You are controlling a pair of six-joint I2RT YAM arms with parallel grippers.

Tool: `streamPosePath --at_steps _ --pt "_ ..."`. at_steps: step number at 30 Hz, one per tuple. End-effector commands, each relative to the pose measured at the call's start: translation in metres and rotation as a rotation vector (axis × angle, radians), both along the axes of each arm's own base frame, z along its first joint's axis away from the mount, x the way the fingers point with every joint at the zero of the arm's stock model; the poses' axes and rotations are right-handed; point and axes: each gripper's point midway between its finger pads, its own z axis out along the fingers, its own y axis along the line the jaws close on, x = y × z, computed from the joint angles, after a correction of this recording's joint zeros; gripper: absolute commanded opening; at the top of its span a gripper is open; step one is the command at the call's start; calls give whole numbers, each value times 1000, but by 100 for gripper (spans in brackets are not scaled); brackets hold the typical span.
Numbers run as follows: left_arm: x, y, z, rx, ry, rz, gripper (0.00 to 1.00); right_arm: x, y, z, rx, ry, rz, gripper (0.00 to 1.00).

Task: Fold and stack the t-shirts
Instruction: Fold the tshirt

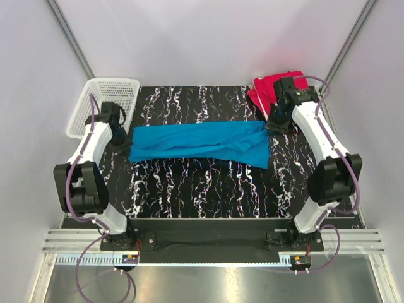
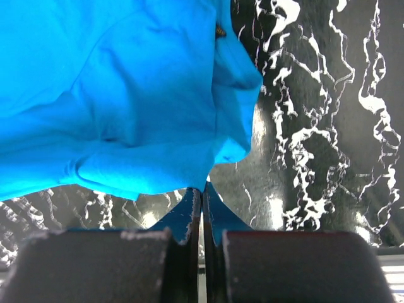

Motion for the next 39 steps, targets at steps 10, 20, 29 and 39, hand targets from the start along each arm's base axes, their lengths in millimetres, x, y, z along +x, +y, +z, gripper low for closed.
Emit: streamPosePath --at_steps 10,20,29,39 --pt "-16 -7 24 -1 -79 -70 0 -36 5 55 110 -103 -27 0" --pt "14 -1 6 14 -28 -61 0 -3 -2 23 20 -49 -12 0" --pt "51 5 -6 48 -4 -60 0 49 1 5 -23 -37 14 0" --pt "67 4 -32 59 68 -78 0 69 2 -28 -50 28 25 0"
